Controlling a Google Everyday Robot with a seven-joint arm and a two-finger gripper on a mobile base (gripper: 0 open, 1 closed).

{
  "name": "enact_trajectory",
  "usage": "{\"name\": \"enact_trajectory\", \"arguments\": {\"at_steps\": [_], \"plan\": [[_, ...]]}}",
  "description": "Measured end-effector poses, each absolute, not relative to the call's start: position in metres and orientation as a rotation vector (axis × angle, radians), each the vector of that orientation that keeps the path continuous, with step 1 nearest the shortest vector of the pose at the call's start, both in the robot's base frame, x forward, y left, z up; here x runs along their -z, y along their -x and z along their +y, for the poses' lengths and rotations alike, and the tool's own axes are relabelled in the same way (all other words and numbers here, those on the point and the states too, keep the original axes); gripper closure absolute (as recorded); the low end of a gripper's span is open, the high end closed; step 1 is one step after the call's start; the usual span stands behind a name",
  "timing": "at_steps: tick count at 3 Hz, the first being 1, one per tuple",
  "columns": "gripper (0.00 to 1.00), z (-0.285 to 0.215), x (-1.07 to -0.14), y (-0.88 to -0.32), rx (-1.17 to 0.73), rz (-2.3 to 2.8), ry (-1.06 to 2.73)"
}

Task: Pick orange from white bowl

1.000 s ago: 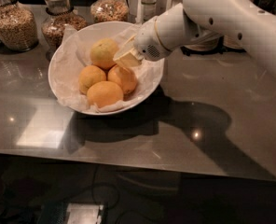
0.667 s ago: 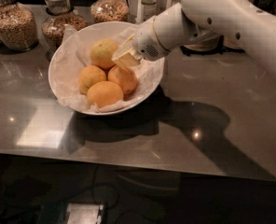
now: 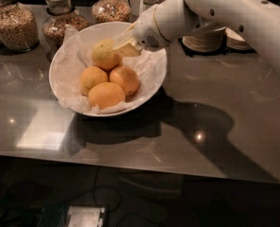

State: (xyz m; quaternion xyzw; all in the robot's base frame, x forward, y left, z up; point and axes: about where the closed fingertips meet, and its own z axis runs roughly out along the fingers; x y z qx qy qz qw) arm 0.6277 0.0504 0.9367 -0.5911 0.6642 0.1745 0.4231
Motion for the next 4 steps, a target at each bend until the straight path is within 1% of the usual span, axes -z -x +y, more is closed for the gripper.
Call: {"name": "enact_trajectory", "arguments": {"at_steps": [1,2,3,4], "plan": [[0.11,0.049,-0.939,-0.634,-0.429,1.660,1.468],[0.00,0.049,-0.939,-0.635,-0.429,1.661,1.468],[0.00,0.051,-0.930,-0.641,-0.451,1.677,1.446],[0.05,0.054,-0.924,-0.648,-0.469,1.683,1.415]]}}
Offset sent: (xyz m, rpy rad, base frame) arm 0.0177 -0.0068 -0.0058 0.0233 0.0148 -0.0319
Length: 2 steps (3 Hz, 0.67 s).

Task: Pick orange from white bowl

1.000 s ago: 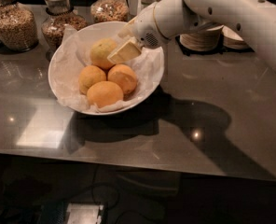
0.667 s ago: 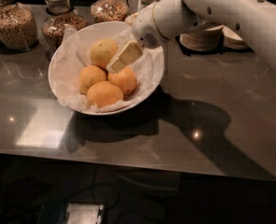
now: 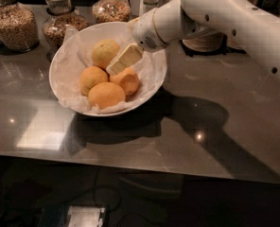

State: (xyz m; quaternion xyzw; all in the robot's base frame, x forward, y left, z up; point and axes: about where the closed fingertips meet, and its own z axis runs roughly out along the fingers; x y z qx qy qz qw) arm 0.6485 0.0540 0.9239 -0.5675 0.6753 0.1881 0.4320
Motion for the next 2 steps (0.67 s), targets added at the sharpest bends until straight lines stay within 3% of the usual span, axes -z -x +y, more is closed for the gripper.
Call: {"name": "enact_trajectory", "arguments": {"at_steps": [1,2], "plan": [[0.22,0.058,-0.925,-0.652,-0.470,1.668,1.391],[0.21,0.061,-0.945,-0.648,-0.414,1.613,1.379]]}}
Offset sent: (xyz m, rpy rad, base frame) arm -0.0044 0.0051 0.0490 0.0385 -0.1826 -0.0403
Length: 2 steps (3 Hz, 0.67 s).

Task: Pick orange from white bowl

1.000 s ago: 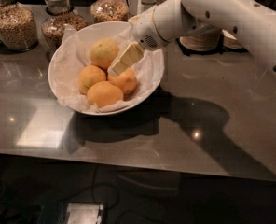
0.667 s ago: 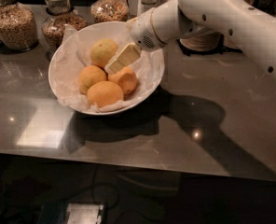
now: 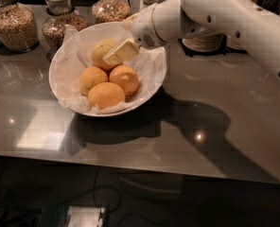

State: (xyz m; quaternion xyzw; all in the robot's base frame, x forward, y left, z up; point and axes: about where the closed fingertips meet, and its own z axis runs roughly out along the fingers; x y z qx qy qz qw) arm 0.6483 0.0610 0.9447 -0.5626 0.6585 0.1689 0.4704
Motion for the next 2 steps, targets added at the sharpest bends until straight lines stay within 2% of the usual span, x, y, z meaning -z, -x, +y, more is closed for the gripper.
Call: {"name": "enact_trajectory", "arguments": {"at_steps": [1,2], "plan": [[0.20,0.0638,-0.9788,-0.6368,-0.318,1.522,1.374],[0.20,0.0654,-0.9852,-0.6335,-0.303,1.503,1.373]]}}
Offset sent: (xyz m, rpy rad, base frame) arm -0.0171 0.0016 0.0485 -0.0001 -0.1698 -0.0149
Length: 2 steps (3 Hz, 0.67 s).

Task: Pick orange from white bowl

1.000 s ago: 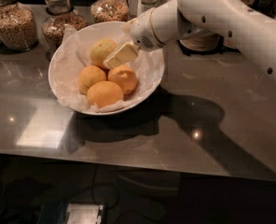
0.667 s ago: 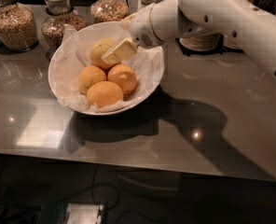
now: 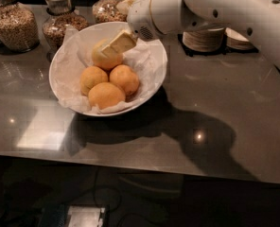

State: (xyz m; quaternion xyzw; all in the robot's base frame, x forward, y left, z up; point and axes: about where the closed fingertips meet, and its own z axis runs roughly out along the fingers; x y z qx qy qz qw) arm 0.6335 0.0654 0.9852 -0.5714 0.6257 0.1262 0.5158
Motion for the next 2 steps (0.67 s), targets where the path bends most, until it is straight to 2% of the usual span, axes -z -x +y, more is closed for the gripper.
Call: {"name": "enact_trajectory", "arguments": {"at_steps": [1,2], "plan": [[0.39,0.065,-0.985,-0.634,-0.304,1.503,1.373],[0.47,0.065,-0.965,-0.635,-0.351,1.547,1.377]]}}
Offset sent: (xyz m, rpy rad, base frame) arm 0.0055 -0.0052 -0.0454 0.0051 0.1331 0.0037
